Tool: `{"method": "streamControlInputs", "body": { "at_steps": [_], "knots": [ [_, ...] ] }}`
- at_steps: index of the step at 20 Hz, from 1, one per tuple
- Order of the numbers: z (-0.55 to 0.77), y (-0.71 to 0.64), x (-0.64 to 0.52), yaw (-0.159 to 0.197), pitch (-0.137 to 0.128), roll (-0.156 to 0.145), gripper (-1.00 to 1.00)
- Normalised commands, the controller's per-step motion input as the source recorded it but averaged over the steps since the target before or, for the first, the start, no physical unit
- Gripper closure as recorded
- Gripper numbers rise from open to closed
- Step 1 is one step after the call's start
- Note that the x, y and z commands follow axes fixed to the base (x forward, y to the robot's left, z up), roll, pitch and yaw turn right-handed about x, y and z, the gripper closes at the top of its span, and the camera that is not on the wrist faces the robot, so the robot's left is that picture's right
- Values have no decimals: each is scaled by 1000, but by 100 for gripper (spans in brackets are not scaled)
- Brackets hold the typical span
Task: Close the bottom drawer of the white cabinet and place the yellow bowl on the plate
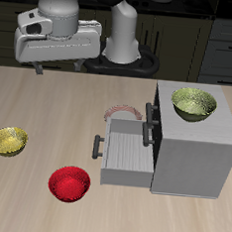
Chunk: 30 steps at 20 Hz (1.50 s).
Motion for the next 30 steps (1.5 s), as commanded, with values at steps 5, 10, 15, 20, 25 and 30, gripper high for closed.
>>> {"method": "streamControlInputs", "body": {
  "at_steps": [5,10,15,20,25,30],
  "knots": [
    [-533,85,88,462,108,-10,-100],
    [-231,213,-42,365,-22,4,-100],
    [-82,289,-75,338,-20,7,-100],
    [-158,229,-49,376,-50,-20,-100],
    [-225,321,-91,368,-26,9,-100],
    [-421,220,-150,195,119,50,-100]
  ]
}}
